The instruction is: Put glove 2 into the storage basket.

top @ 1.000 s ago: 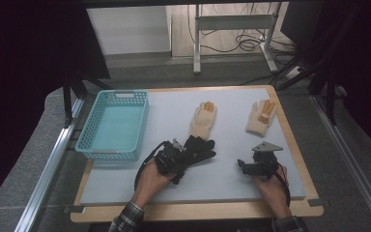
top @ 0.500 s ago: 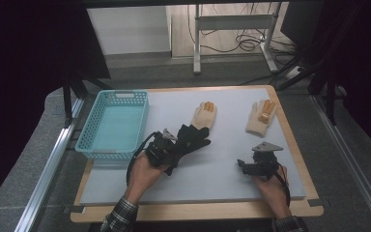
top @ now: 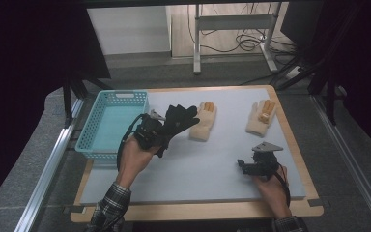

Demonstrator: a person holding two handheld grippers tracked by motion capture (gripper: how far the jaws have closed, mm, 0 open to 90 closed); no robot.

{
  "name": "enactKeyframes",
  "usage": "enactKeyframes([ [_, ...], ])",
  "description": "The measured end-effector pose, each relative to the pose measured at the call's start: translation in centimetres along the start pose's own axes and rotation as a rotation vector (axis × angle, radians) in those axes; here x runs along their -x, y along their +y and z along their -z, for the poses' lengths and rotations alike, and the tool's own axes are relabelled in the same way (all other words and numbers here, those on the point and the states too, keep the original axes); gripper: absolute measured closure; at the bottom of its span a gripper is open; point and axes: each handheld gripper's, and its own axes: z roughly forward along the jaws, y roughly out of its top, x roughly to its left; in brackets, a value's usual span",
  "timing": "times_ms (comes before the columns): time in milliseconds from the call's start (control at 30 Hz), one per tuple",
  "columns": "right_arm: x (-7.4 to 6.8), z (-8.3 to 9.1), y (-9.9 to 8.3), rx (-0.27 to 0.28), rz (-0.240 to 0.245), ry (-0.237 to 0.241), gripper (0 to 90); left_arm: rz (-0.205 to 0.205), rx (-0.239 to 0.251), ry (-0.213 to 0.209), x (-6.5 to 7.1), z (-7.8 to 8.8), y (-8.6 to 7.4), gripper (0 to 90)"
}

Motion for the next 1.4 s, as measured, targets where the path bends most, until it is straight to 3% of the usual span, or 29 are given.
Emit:
enactKeyframes([
  [333, 0.0, 0.0, 0.0, 0.0, 0.0, 0.001, 18.0, 0.075, 0.003, 0.066, -3.5, 1.5, 0.8, 61.6],
  [667, 0.0, 0.0, 0.0, 0.0, -0.002, 0.003, 17.9, 0.173, -0.023, 0.149, -7.8, 2.0, 0.2, 61.5],
  [1000, 0.0, 0.0, 0.0, 0.0, -0.002, 0.003, 18.0, 0.279, -0.065, 0.232, -12.2, 1.9, -1.6, 61.2],
  [1400, 0.0, 0.0, 0.0, 0.0, -0.002, 0.003, 17.9, 0.427, -0.167, 0.312, -17.3, 0.3, -5.5, 60.6],
])
